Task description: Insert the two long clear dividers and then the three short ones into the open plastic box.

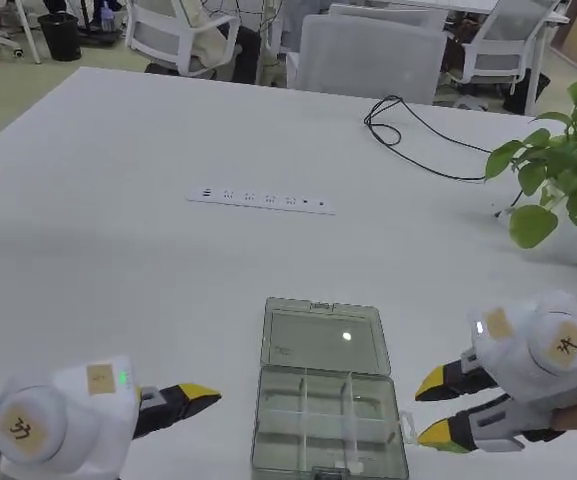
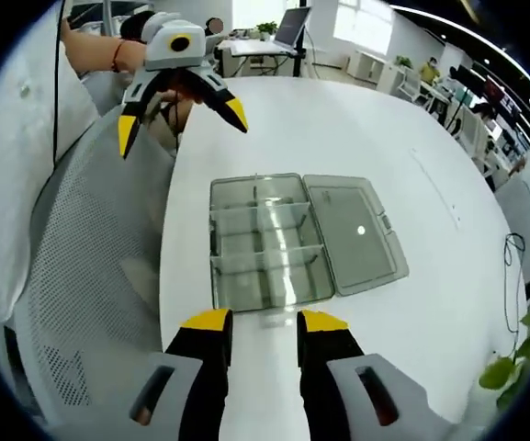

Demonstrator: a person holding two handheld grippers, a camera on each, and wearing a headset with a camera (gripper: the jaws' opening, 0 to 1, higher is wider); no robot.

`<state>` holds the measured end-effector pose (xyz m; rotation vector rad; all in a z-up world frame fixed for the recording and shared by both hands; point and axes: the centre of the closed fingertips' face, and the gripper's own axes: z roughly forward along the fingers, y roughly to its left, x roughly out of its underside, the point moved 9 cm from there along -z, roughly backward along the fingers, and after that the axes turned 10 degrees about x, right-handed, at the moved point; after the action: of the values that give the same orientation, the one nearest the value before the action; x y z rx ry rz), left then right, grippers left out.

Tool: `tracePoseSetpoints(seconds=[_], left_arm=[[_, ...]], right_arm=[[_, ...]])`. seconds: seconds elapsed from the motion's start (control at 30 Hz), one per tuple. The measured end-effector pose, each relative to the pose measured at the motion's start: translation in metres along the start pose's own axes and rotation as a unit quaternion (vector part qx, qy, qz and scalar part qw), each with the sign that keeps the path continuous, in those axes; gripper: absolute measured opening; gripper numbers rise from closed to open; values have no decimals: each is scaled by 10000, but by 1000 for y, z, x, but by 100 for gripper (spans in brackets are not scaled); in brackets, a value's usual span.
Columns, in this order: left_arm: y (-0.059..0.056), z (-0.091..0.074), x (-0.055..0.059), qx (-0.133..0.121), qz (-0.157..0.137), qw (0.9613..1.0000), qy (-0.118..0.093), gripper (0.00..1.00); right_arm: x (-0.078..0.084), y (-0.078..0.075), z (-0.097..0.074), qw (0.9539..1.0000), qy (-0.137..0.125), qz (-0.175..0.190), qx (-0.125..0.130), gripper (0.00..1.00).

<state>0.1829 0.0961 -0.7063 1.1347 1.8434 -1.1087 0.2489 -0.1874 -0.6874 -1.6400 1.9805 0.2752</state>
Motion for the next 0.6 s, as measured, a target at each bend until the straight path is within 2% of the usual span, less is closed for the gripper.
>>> tracePoseSetpoints(seconds=[0.27,0.37,0.53,0.6], left_arm=[[1,-2,3,-14,-23,10000,-6,100],[1,-3,6,-39,-27,10000,49,100],[1,-5,9,-50,-80,9999,44,100],[0,-5,9,-63,-84,9999,38,100]], right_arm=[[19,16,-12,9984,-266,452,191,43],[28,23,-15,9964,-402,708,246,50],[39,30,-18,9930,-593,930,421,63],[44,33,-19,9895,-779,1099,528,68]])
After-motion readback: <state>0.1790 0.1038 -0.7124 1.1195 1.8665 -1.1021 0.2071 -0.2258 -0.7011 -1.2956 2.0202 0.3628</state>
